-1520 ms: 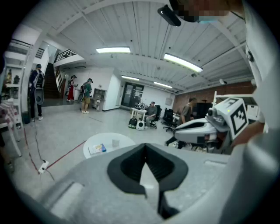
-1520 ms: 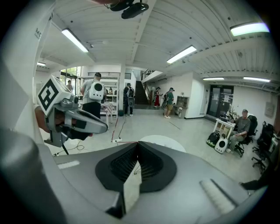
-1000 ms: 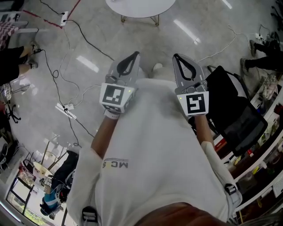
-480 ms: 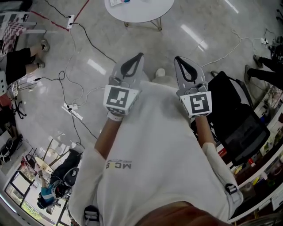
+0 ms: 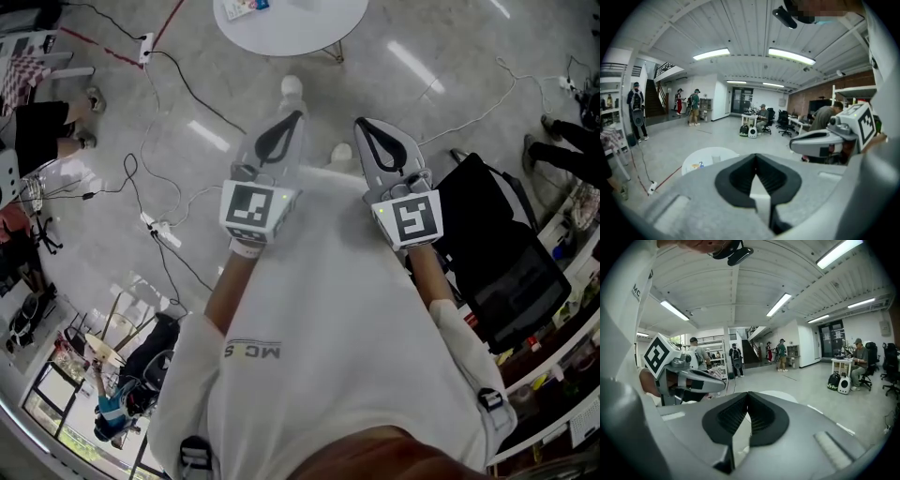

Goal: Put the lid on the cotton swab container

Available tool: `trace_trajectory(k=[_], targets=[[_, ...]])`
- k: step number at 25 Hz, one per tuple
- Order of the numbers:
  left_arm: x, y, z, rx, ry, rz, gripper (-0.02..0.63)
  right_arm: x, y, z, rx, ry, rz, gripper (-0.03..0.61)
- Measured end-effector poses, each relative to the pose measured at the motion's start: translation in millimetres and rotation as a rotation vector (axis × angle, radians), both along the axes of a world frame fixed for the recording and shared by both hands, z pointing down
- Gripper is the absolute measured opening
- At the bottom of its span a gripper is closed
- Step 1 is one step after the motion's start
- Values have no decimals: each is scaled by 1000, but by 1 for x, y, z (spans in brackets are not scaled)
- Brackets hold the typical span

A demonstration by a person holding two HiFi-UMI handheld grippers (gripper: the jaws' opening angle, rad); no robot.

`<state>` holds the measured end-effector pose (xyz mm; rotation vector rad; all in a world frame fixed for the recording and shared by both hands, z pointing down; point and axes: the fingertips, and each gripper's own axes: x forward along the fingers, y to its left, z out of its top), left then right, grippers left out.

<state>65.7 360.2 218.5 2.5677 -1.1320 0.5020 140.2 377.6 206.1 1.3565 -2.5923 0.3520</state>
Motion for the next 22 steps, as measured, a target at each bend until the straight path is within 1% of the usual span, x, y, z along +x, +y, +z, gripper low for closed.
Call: trace_trajectory(k=[3,9,16,19,22], targets=[[-4,-43,7,-14,4,12,0,-5,-41,7,-11,25,-1,-2],[-26,-148,12,-40,14,69,0,-31,-145,16,-58,61,47,-2],[-66,-266,11,-82,82,119,-1,-66,-268,24,-74,149,99,-2],[-81,-308,17,-89,87,145,0,-79,-309,29,-99,173,109,-2],[-90,-340,27,-107,87,155,0,-88,-335,26,-129,165,107,-2]])
